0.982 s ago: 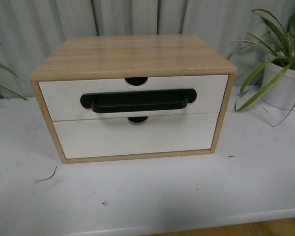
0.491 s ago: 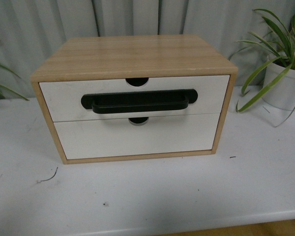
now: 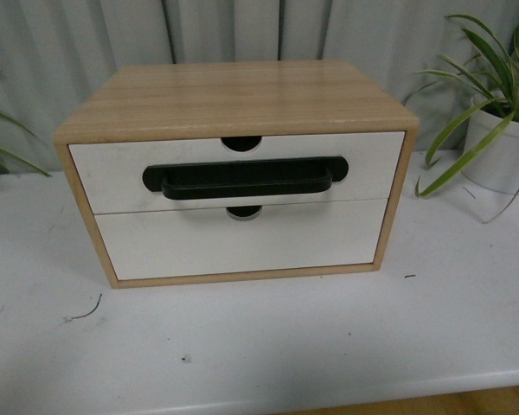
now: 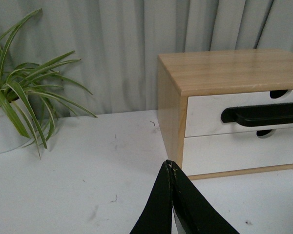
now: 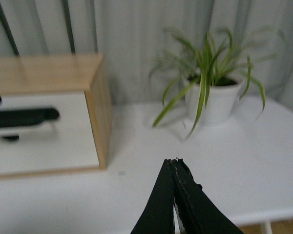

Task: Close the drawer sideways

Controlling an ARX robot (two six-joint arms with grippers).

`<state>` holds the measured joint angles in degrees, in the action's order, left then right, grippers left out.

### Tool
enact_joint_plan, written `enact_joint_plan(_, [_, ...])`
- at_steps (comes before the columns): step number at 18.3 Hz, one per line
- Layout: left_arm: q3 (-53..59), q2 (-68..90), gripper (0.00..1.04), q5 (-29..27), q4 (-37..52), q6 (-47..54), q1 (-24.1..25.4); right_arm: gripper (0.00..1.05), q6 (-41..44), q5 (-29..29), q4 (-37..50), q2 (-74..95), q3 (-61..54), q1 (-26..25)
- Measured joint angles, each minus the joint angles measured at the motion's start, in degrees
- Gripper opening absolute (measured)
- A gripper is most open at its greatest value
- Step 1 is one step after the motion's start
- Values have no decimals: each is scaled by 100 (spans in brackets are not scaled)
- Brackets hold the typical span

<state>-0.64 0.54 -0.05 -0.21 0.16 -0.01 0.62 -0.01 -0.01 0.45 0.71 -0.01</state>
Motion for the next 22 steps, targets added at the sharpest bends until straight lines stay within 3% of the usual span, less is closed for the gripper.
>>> enact_joint_plan(6, [-2, 0, 2, 2, 2, 0, 0, 2, 2, 0, -22, -22, 0, 0])
enact_joint_plan(7, [0, 0, 7, 2, 0, -9, 0, 11, 0, 2, -22, -22, 0, 0])
enact_joint_plan(8, [-2, 0, 21, 2, 2, -9, 0, 26, 0, 2, -22, -22, 0, 0])
enact_joint_plan(14, [0, 0, 92, 2, 0, -9, 0, 97, 0, 0, -24, -22, 0, 0])
enact_joint_plan(15, [-2, 0, 100, 2, 0, -4, 0, 100, -4, 0, -22, -22, 0, 0])
enact_joint_plan(22, [-2, -2, 98, 2, 2, -7, 0, 98, -2, 0, -22, -22, 0, 0])
